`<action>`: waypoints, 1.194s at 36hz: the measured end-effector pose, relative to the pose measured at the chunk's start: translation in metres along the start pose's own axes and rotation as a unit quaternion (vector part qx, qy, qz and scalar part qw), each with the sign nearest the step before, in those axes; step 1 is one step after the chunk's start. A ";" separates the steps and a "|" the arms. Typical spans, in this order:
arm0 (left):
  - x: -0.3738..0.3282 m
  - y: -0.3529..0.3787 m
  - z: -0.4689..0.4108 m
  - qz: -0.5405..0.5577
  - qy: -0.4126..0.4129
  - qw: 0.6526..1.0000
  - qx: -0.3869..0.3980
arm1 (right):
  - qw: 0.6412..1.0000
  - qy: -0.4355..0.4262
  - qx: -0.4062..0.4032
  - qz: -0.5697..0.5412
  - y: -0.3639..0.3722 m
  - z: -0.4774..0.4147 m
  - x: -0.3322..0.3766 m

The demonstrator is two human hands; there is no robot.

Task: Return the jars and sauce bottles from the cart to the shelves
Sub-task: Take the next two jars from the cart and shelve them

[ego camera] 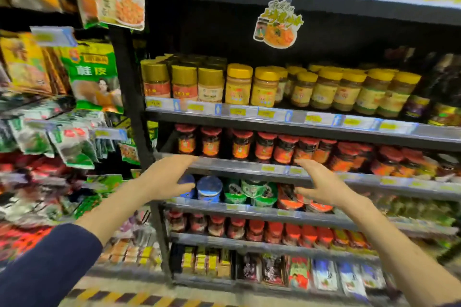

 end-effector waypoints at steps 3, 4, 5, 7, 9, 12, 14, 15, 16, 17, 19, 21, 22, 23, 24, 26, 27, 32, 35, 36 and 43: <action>0.018 0.009 0.040 -0.015 -0.040 0.999 0.025 | 0.999 -0.033 0.025 0.030 0.010 -0.001 0.027; 0.027 0.011 0.054 -0.021 -0.058 0.997 0.035 | 0.998 -0.048 0.027 0.042 0.012 -0.003 0.039; 0.036 0.012 0.068 -0.028 -0.073 0.996 0.043 | 0.996 -0.065 0.027 0.051 0.015 -0.006 0.051; 0.054 0.011 0.099 -0.045 -0.102 0.992 0.053 | 0.994 -0.091 0.034 0.057 0.022 -0.014 0.078; 0.073 0.008 0.129 -0.052 -0.127 0.989 0.055 | 0.990 -0.118 0.047 0.058 0.029 -0.022 0.111; 0.103 0.003 0.177 -0.065 -0.183 0.979 0.068 | 0.981 -0.168 0.066 0.064 0.039 -0.035 0.170; 0.125 0.002 0.210 -0.068 -0.217 0.971 0.075 | 0.974 -0.208 0.070 0.061 0.045 -0.044 0.212; 0.135 0.001 0.225 -0.076 -0.232 0.967 0.073 | 0.969 -0.227 0.080 0.058 0.048 -0.047 0.234; 0.145 -0.001 0.242 -0.079 -0.250 0.962 0.072 | 0.964 -0.246 0.084 0.056 0.054 -0.052 0.253; 0.157 -0.003 0.261 -0.076 -0.267 0.958 0.069 | 0.958 -0.266 0.089 0.063 0.062 -0.056 0.277; 0.165 -0.001 0.272 -0.077 -0.281 0.954 0.070 | 0.954 -0.273 0.107 0.063 0.060 -0.054 0.297; 0.204 -0.004 0.331 -0.085 -0.338 0.934 0.085 | 0.937 -0.323 0.115 0.067 0.081 -0.064 0.371; 0.207 -0.004 0.334 -0.077 -0.339 0.934 0.079 | 0.937 -0.321 0.123 0.067 0.081 -0.065 0.377; 0.212 -0.003 0.341 -0.073 -0.347 0.932 0.079 | 0.936 -0.319 0.133 0.063 0.081 -0.065 0.387; 0.220 -0.005 0.356 -0.077 -0.356 0.928 0.082 | 0.932 -0.331 0.136 0.064 0.088 -0.067 0.406; 0.241 -0.011 0.396 -0.082 -0.387 0.913 0.096 | 0.920 -0.362 0.138 0.061 0.103 -0.070 0.455; 0.253 -0.013 0.415 -0.081 -0.402 0.908 0.086 | 0.914 -0.376 0.144 0.056 0.108 -0.069 0.479; 0.293 -0.016 0.493 -0.069 -0.459 0.882 0.084 | 0.887 -0.434 0.147 0.060 0.133 -0.064 0.575; 0.306 -0.015 0.523 -0.062 -0.495 0.863 0.086 | 0.871 -0.465 0.148 0.056 0.145 -0.059 0.617; 0.310 -0.014 0.531 -0.060 -0.502 0.858 0.095 | 0.865 -0.476 0.147 0.051 0.149 -0.058 0.630; 0.334 -0.003 0.589 -0.046 -0.550 0.826 0.111 | 0.838 -0.516 0.167 0.057 0.173 -0.054 0.710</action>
Point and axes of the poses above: each hand's wrist, its own z-axis away from the middle knuckle, its own y-axis out of the palm, x = y × z, the point moved 5 cm from there along -z, towards the middle knuckle, and after that the axes turned 4 degrees about -z, right-handed, at the moved point
